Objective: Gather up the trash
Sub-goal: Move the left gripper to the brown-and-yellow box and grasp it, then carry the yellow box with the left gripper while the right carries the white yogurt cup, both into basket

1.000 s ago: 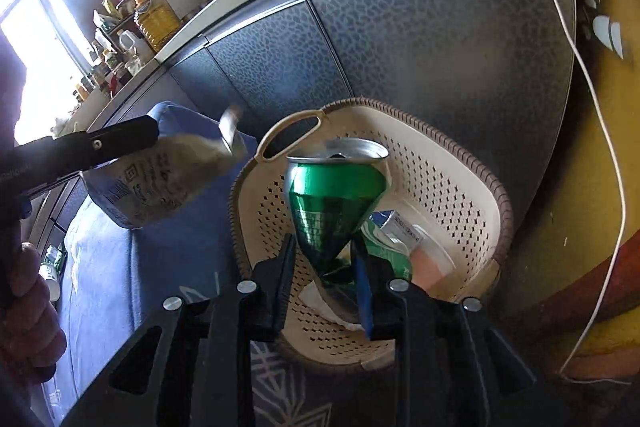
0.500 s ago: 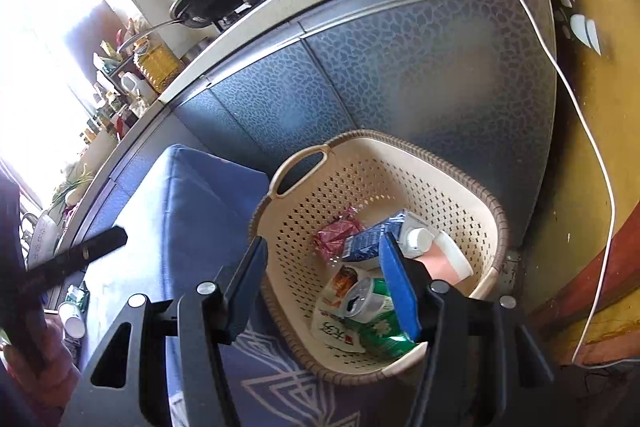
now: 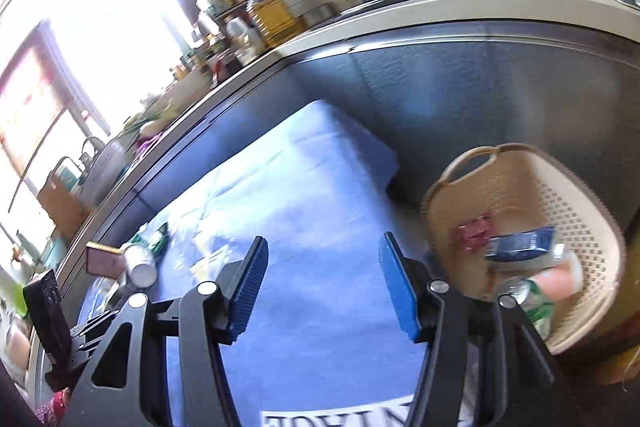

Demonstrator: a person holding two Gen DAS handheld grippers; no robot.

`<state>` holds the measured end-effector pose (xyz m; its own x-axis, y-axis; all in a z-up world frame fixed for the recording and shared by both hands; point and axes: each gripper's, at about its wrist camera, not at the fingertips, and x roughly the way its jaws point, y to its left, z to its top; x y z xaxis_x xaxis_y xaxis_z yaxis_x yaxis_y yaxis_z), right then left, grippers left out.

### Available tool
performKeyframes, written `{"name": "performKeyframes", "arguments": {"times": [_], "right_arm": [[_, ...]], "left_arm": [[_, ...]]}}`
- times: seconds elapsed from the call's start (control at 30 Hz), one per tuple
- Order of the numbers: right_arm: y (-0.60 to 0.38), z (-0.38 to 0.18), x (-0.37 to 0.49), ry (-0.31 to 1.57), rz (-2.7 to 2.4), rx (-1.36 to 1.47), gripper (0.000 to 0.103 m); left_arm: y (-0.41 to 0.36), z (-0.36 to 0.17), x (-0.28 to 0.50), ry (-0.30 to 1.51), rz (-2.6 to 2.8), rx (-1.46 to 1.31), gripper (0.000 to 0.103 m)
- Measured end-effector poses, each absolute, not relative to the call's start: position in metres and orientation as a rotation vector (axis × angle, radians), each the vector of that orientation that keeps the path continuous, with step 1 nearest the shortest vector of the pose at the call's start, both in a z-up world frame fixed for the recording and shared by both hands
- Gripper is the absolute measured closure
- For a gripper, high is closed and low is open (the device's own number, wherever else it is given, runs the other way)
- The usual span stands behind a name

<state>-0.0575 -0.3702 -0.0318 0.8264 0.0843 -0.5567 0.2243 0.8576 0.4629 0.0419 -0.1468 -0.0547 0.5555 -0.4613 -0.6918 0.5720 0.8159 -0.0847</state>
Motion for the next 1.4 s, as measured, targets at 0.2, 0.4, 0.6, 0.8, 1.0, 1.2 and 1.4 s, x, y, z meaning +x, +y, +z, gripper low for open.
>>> {"name": "performKeyframes", "arguments": {"times": [0.2,0.4,0.6,0.8,1.0,1.2,1.4], "right_arm": [[-0.265,-0.03,0.0,0.705,0.152,0.423,0.045],[-0.158,-0.024,0.062,0.771,0.369,0.245,0.045],[-0.101,-0.026,0.125,0.829,0.493,0.212,0.044],[-0.084,-0.049,0.168,0.933,0.494,0.256,0.042],[-0.1,-0.056,0.162,0.936,0.539,0.36,0.046],[-0.132,-0.04,0.115,0.848,0.519,0.386,0.046],[-0.189,-0.037,0.058,0.773,0.443,0.473,0.046]], "left_arm": [[-0.034,-0.031,0.051,0.656,-0.35,0.095,0.041],[0.024,0.001,0.082,0.526,-0.255,0.127,0.038],[0.023,-0.011,0.13,0.6,-0.326,0.131,0.034],[0.022,-0.02,0.154,0.638,-0.333,0.097,0.06],[0.021,-0.011,0.137,0.601,-0.372,0.074,0.08],[0.025,0.004,0.108,0.569,-0.408,0.012,0.08],[0.006,0.025,0.086,0.556,-0.534,-0.07,0.08]]}}
